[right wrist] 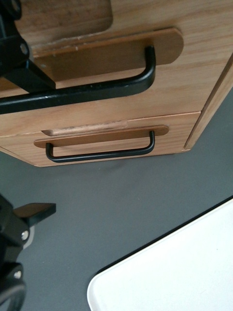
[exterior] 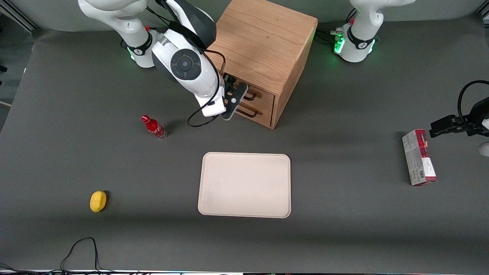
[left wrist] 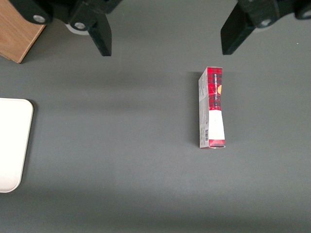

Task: Open upper drawer
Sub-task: 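Hook the right gripper onto the upper drawer's black handle, then pull the upper drawer outward by its handle with the right gripper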

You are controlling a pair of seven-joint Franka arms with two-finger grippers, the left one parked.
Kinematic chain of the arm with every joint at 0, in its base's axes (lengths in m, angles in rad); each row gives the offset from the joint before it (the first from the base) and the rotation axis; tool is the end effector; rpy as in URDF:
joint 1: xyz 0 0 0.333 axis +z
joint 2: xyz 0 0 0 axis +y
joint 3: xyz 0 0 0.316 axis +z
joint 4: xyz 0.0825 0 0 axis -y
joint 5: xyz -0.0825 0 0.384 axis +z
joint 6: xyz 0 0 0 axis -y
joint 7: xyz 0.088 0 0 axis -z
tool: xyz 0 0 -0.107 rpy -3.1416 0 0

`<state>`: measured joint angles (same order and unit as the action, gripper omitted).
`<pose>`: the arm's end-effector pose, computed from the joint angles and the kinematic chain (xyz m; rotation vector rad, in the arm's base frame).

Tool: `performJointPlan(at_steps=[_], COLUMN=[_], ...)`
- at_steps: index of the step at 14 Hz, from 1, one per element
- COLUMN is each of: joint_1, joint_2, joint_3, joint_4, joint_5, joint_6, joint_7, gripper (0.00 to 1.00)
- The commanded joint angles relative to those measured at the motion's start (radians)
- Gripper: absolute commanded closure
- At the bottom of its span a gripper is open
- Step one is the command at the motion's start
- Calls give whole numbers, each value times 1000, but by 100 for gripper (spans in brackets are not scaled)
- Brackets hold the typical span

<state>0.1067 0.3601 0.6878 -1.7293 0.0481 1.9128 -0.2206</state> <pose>0.4628 0.4230 0.4075 -2.5602 -1.3585 0.2478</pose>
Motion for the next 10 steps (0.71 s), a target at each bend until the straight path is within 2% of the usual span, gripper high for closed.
performJointPlan(at_steps=[1, 3, 6, 10], joint_1=[14, 15, 10, -5], joint_2=[17, 33, 48, 121], joint_3=[1, 1, -5, -33], joint_4=[-6, -3, 19, 137], joint_5=[-17, -66, -88, -177], joint_6=[40, 40, 52, 45], joint_7=[-8, -8, -17, -35], gripper=[0, 0, 0, 0])
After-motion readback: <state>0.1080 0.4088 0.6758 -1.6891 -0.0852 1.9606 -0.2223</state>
